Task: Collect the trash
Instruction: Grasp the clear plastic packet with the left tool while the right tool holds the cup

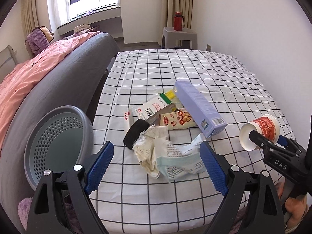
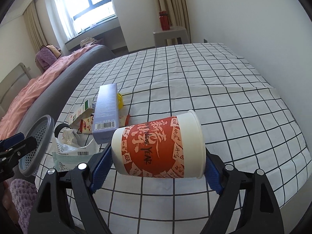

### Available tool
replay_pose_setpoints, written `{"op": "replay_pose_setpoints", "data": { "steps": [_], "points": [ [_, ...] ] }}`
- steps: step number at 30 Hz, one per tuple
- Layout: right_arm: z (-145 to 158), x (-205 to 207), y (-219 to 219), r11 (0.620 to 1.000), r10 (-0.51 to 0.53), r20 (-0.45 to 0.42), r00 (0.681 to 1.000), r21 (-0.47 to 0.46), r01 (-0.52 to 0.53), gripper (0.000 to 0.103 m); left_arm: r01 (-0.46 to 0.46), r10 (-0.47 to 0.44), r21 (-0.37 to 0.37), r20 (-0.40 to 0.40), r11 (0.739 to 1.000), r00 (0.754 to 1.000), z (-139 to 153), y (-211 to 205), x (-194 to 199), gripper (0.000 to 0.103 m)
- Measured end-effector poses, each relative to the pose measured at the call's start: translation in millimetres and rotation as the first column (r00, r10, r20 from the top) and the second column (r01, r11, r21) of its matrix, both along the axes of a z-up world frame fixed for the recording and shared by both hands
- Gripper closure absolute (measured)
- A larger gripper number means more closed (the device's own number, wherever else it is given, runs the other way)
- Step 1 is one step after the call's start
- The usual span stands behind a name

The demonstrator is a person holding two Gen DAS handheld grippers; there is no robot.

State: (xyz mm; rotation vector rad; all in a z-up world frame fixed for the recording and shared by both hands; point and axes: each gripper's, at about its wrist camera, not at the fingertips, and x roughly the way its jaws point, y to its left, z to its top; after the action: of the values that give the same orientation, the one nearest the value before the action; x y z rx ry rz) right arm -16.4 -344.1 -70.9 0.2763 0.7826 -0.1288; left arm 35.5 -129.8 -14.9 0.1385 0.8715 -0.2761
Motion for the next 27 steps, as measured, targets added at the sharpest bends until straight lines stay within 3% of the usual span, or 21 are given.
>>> {"op": "replay_pose_setpoints", "data": {
  "steps": [9,19,23,27],
  "points": [
    [-6.3,-5.4,-22.7,0.999,-0.035,0.002,0.999,0.03,0.035,0.023,0.029,-0.028,0.025,-0.02,0.999,0.999,-7.9,-40.6,27.9,0.017],
    [-14.1,-6.0,-27.3,0.997,-0.019,0.004,1.0,0.07,0.018,0.023,0.115,-0.113,0.091,-0.028,0.989,0.993,-24.4,-27.4,27.3,0.017],
    [-14.4,-7.1,-29.6,0.996,-0.019,0.009,1.0,0.084,0.018,0.023,0.211,-0.211,0.149,-0.016,0.966,0.977,-29.2,-21.1,17.5,0.017],
    [-15.0,-7.6,-28.5,0.995,-0.015,0.01,1.0,0.095,0.014,0.023,0.332,-0.339,0.215,-0.008,0.918,0.941,-35.6,-21.9,3.4,0.017]
  ]
}}
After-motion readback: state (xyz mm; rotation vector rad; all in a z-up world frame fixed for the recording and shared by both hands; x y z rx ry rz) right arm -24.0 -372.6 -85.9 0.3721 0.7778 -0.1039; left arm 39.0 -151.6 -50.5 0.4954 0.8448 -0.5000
